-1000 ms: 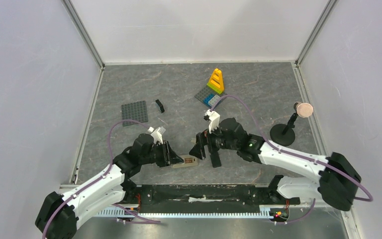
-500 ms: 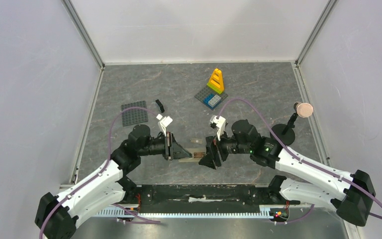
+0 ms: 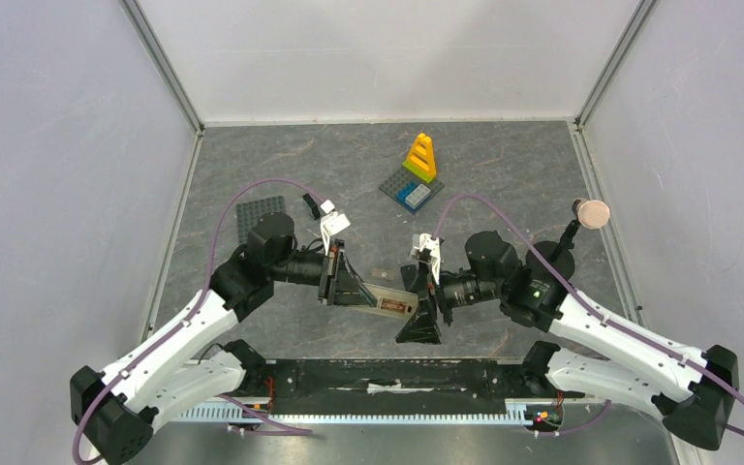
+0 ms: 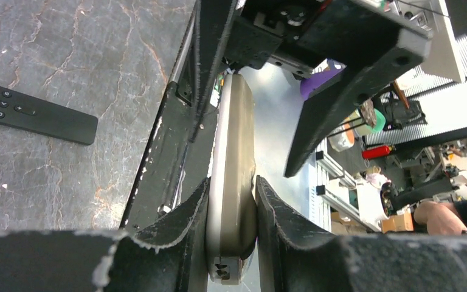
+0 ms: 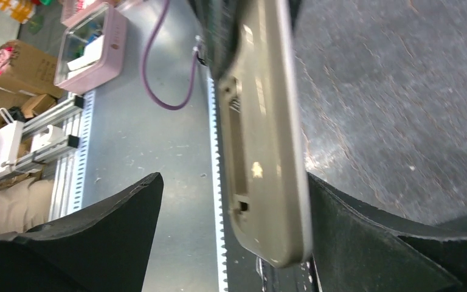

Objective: Load the batteries into the remote control

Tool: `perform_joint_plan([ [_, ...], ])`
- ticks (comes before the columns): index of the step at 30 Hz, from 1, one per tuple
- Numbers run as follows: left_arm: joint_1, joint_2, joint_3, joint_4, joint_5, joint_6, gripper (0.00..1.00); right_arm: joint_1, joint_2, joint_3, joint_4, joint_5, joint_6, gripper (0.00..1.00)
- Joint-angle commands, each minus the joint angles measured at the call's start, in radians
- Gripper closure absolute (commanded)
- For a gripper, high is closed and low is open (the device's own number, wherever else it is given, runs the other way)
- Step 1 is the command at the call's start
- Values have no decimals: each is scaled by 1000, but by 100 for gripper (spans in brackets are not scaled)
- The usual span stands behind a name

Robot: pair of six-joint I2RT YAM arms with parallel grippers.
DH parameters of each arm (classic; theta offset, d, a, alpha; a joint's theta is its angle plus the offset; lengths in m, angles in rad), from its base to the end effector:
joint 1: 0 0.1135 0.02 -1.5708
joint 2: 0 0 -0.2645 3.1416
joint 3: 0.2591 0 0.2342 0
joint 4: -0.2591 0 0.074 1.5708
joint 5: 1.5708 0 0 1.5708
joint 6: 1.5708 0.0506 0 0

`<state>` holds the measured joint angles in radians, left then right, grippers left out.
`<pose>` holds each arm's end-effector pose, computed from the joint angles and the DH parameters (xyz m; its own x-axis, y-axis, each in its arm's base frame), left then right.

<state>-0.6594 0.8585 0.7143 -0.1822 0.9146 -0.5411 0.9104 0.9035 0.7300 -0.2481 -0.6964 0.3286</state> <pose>0.1170 -0.1414 0.3069 -0.7153 0.1568 -0.6810 0.6983 0.1204 -0.7056 0.0925 0.1720 0.2951 -0.5490 -0.3032 -0.7789 -0.8323 0.1122 0.5429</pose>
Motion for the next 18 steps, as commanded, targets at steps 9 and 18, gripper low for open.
perform_joint_plan([
  [9, -16, 88, 126, -109, 118, 160, 98, -1, 68, 67, 201, -185, 122, 31],
  [18, -17, 106, 162, -155, 140, 219, 97, 0, 138, 42, 307, -206, 203, 84],
])
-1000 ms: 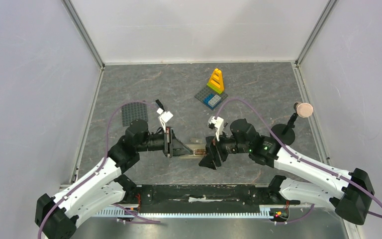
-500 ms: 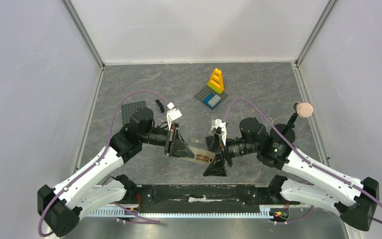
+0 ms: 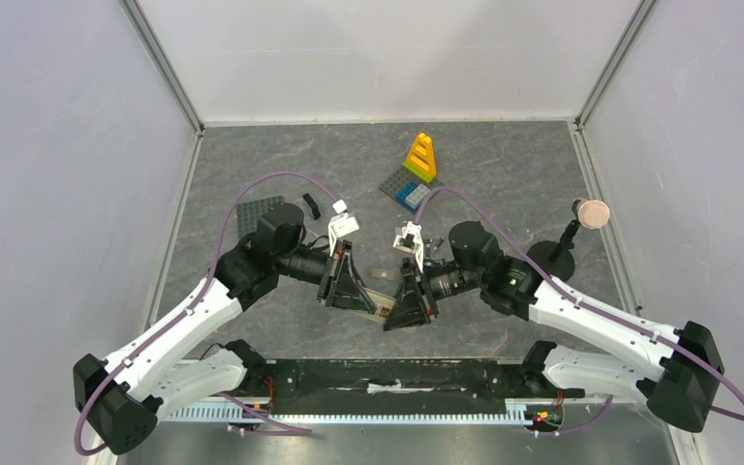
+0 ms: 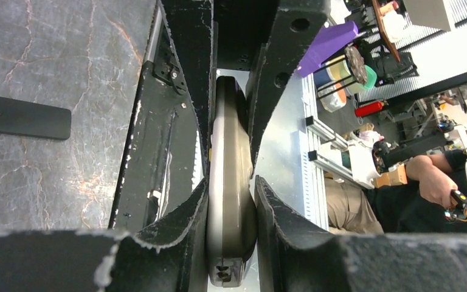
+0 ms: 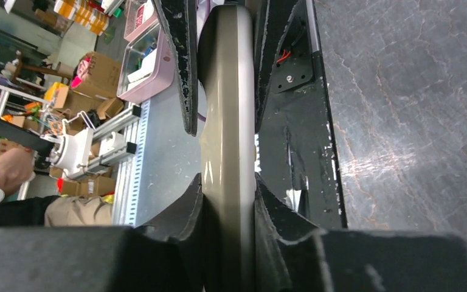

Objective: Load the batteries into the remote control

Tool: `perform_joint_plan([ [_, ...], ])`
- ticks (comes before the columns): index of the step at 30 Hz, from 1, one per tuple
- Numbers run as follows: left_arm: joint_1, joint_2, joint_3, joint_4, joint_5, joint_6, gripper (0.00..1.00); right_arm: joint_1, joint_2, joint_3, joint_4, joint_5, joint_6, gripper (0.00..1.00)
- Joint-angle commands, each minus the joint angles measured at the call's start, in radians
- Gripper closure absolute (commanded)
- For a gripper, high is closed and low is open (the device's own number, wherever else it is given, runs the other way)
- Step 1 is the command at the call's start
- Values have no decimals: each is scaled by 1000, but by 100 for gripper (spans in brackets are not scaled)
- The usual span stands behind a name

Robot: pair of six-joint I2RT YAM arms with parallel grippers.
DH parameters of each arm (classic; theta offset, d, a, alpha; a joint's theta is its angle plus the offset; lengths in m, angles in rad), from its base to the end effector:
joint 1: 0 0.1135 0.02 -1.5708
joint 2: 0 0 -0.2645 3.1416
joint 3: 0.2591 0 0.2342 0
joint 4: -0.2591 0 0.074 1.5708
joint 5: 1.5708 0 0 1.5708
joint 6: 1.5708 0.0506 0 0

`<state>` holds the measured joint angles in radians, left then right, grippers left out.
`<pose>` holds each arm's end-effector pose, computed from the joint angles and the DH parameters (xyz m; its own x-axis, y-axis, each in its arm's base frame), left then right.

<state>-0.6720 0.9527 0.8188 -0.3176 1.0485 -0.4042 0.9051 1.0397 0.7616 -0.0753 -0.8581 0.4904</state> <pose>0.1201 -0.1516 0.3150 -0.6761 0.2871 -0.6786 0.7124 0.0194 -0.7015 0.1062 0.1972 0.3001 -0.6373 -0.3128 -0.7043 -0.7397 -0.0080 0.6729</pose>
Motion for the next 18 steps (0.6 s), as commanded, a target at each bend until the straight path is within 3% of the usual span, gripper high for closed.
perform_joint_plan([
  [1, -5, 11, 62, -21, 5, 85, 94, 6, 5, 6, 145, -41, 51, 90],
  [3, -5, 4, 68, -21, -2, 84, 76, 6, 15, 8, 150, -34, 72, 99],
  [6, -5, -26, 58, 23, -21, 49, 43, 6, 6, 5, 164, 2, 96, 100],
  [8, -5, -53, 54, 58, -77, 13, 34, 7, -14, -7, 197, 50, 132, 100],
  [18, -6, -225, -112, 449, -484, -411, 30, 7, -81, -124, 544, 285, 448, 100],
])
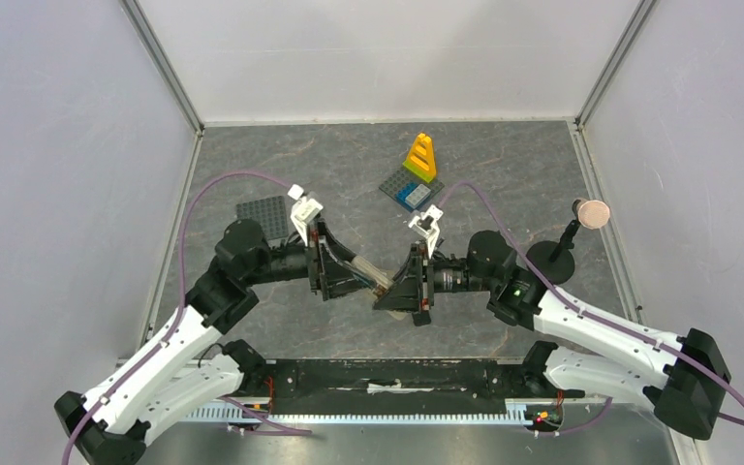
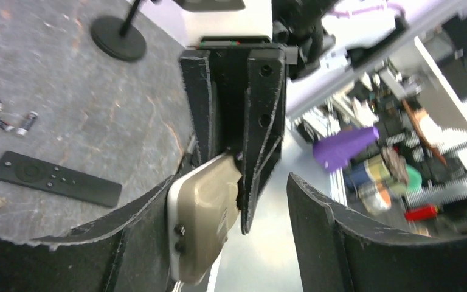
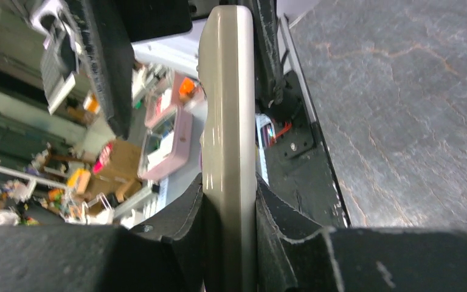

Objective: Load the batteries into the remote control

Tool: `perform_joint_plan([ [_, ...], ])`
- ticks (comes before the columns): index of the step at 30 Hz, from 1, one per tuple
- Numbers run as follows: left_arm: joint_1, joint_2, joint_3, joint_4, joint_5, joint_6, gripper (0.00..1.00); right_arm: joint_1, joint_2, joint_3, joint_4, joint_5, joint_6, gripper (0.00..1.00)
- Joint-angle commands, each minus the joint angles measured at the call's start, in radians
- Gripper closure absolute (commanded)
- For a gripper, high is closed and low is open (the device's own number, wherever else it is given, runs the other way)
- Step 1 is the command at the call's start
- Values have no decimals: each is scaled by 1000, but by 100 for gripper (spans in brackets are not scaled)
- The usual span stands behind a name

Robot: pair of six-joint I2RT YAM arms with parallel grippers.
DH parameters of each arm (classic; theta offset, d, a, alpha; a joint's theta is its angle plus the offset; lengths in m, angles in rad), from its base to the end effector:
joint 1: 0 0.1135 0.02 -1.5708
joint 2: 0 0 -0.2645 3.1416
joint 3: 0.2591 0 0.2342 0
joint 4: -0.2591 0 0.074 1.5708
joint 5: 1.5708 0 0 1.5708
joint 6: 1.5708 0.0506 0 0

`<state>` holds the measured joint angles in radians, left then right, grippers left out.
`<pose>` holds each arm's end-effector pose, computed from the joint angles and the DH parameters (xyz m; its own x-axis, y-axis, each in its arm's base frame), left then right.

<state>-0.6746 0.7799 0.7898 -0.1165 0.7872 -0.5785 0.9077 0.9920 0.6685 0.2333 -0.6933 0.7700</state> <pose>0.1079 -0.1322 0.3501 -0.6114 -0.0052 -0.7913 0.7843 0.1295 -0.6068 0.1109 0.1945 0.3097 -0.7345 -0.0705 -0.6749 -0.6778 0.0292 0.7346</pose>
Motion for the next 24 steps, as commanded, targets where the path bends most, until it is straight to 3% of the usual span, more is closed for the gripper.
perform_joint_plan([
  [1, -2, -64, -115, 323, -262, -293, 30, 4, -35, -45, 290, 131, 208, 100],
  [5, -2, -70, -213, 529, -342, -402, 30, 5, -26, -57, 389, 181, 287, 100],
  [15, -3, -77, -266, 605, -463, -480, 41, 8, 27, -34, 412, 206, 334, 100],
  [18, -4, -80, -291, 645, -455, -495, 53, 8, 25, -42, 409, 219, 345, 100],
  [20, -4, -78, -298, 645, -444, -491, 68, 8, 27, -43, 407, 226, 353, 98],
  [22, -3, -80, -305, 642, -441, -489, 91, 8, 34, -37, 383, 230, 348, 87],
  [23, -3, -82, -307, 630, -444, -483, 98, 8, 34, -32, 366, 232, 337, 73],
  [24, -3, -91, -305, 598, -455, -465, 98, 8, 32, -28, 343, 242, 318, 59],
])
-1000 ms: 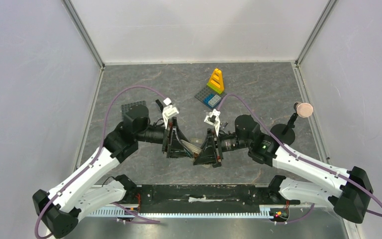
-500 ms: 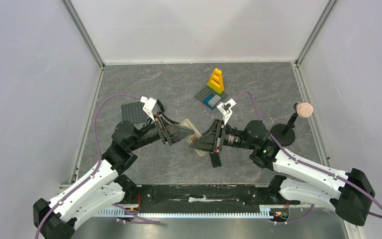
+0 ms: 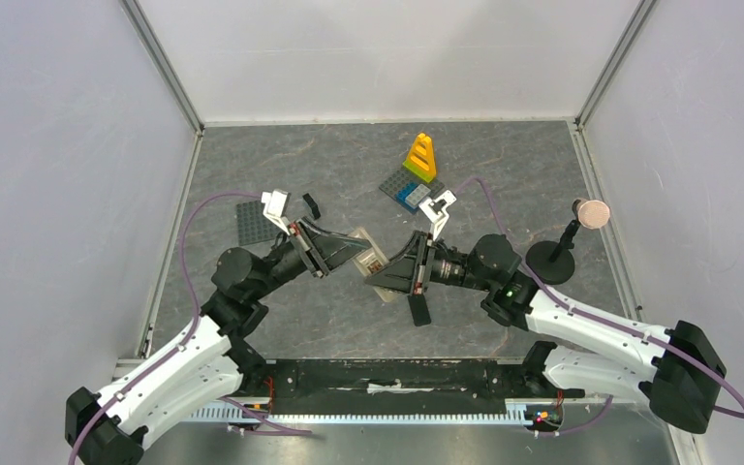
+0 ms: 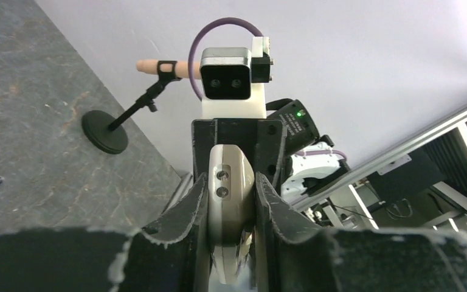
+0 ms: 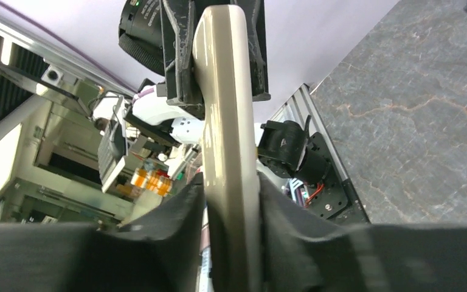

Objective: Load the batteries into the remote control

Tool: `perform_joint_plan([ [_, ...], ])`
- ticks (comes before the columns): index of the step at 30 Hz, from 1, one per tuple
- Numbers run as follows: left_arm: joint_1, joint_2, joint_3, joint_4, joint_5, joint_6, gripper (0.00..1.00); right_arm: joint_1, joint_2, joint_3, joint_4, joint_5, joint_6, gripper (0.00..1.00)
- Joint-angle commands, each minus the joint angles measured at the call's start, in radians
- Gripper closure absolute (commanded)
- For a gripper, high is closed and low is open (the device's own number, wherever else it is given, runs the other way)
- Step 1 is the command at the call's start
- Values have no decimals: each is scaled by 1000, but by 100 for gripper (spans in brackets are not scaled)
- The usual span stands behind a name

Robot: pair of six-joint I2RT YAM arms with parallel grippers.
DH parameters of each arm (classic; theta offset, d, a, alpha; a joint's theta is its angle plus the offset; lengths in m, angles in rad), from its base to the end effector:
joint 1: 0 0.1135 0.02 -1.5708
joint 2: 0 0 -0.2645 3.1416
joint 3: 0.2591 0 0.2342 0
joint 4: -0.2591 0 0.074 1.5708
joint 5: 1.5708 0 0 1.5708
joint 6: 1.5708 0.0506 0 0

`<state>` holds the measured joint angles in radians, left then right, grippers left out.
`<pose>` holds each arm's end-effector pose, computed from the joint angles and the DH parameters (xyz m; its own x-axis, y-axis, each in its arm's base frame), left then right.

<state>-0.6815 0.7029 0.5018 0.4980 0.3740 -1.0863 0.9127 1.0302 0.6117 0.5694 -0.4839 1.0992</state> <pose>0.1187 -0.1201 0.3335 -0.6532 -0.5308 -0.5400 0.6006 0.0711 -0.7964 0.1236 0.1984 0.3210 -0.8327 0.2122 -0.5114 -0.5279 -0.0253 0.8490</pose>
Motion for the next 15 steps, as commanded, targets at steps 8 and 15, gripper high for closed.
perform_joint_plan([
  [8, 3, -147, 36, -520, -359, 235, 98, -6, -29, 123, -399, 242, -257, 20],
  [15, 3, -207, 70, -842, -650, 259, 98, -38, 80, 288, -869, 717, -341, 23],
])
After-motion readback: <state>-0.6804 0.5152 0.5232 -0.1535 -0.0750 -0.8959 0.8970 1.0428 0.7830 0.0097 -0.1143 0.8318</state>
